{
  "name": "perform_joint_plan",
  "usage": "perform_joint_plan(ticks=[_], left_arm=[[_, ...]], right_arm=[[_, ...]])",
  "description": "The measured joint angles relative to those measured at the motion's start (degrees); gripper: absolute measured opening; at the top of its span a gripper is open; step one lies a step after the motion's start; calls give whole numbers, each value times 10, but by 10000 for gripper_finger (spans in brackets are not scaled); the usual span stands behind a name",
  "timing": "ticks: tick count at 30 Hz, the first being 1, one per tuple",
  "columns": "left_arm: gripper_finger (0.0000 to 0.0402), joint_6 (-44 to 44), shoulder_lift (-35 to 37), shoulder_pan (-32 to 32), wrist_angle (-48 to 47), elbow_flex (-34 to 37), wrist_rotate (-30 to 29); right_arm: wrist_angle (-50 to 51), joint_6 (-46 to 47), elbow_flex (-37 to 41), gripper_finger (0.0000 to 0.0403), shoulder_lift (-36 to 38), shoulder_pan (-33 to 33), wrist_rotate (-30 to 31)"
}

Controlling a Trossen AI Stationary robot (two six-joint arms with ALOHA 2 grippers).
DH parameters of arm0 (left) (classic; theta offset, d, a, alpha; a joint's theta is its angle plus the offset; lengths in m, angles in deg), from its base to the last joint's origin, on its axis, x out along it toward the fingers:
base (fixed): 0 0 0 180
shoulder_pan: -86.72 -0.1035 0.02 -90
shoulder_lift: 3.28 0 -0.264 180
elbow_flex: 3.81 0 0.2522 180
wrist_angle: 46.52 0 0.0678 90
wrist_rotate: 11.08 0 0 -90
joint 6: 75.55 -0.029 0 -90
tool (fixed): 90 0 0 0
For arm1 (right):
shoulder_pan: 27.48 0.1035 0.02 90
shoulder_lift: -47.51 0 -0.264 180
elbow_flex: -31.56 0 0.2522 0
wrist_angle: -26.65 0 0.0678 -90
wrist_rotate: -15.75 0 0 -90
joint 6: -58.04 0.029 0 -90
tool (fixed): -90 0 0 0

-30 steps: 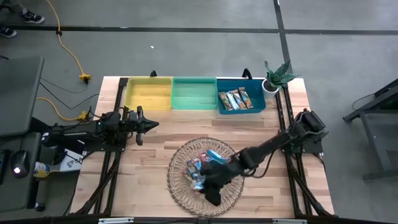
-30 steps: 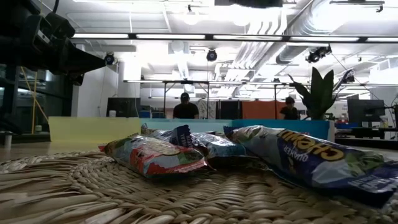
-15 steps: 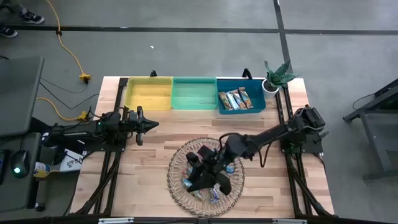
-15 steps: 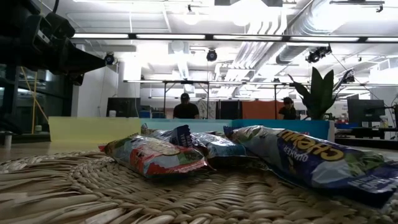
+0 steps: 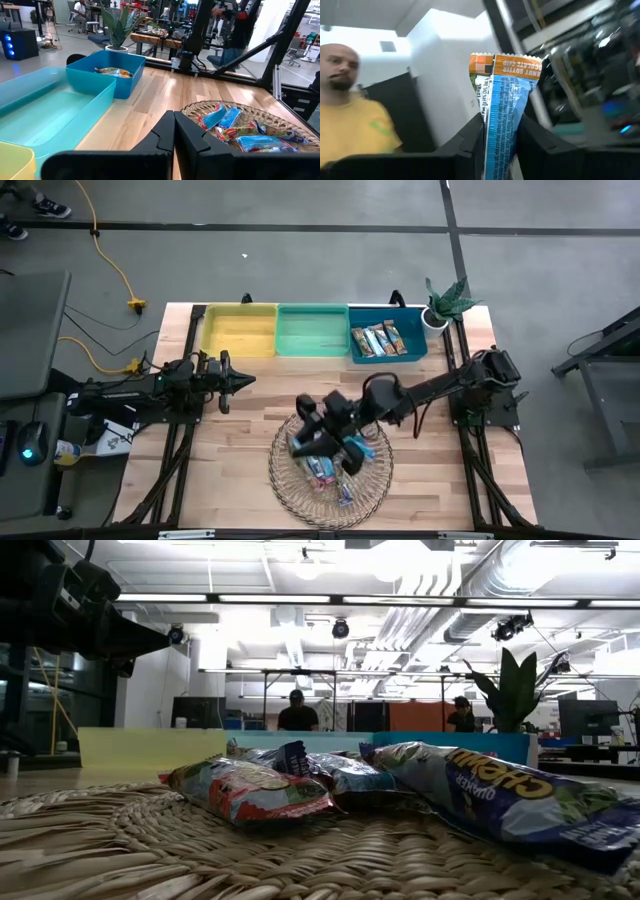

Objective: Pick and place Granola Bars by type
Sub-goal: Put the orange granola bar into the blue bin

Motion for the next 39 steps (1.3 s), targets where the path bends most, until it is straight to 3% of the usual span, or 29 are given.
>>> perform_joint_plan(ticks=[5,13,17,25,28,32,39], left_arm=[[0,0,0,0,0,0,0],[0,0,0,0,0,0,0],[0,0,0,0,0,0,0],[0,0,0,0,0,0,0],[0,0,0,0,0,0,0],[0,0,0,0,0,0,0],[0,0,0,0,0,0,0]], right_arm=[[-21,-29,0,78,2,-27,23],[5,-152,0,78,39,-56,128],[61,-238,0,78,68,-67,231],[158,-394,0,78,122,-84,504],[210,-403,0,78,139,-107,605],[307,-369,0,78,161,-152,687],[482,-263,0,78,194,-236,745]])
